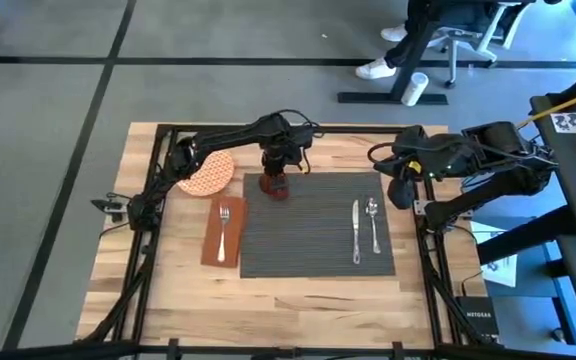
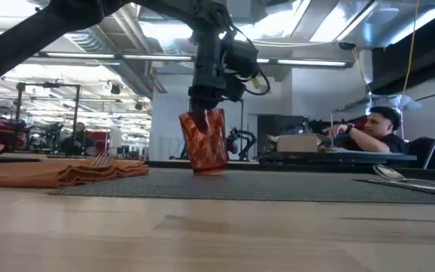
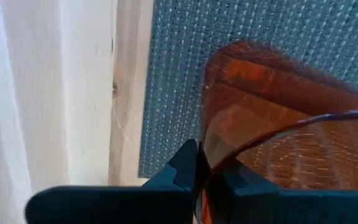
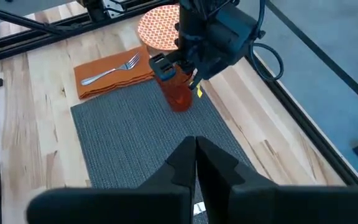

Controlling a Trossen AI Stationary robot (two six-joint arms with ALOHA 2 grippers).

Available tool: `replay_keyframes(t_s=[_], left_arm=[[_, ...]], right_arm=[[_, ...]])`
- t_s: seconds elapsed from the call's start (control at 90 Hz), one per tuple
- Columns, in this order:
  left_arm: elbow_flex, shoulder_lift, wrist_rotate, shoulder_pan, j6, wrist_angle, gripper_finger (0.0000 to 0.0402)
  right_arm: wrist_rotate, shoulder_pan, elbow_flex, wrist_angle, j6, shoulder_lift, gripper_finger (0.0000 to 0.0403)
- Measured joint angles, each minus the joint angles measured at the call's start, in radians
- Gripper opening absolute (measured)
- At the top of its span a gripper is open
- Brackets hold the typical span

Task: Set table place
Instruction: Put the orange glass on the top left of the gray tablemat

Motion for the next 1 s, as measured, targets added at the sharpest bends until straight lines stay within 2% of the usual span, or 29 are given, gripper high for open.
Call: replay_keyframes(t_s=[0.211, 0.7, 1.0], left_arm=[[-0.001, 0.000, 0.001, -0.001, -0.026, 0.023, 0.0008], [0.004, 0.005, 0.006, -0.039, -0.079, 0.033, 0.0075], [0.006, -0.063, 0.004, -0.042, -0.088, 0.019, 0.0082]], right_arm=[[0.000, 0.000, 0.000, 0.001, 0.000, 0.000, 0.0000], [-0.014, 0.000, 0.000, 0.014, 0.000, 0.000, 0.0000], [-0.027, 0.000, 0.000, 0.053, -0.031, 0.000, 0.0000]])
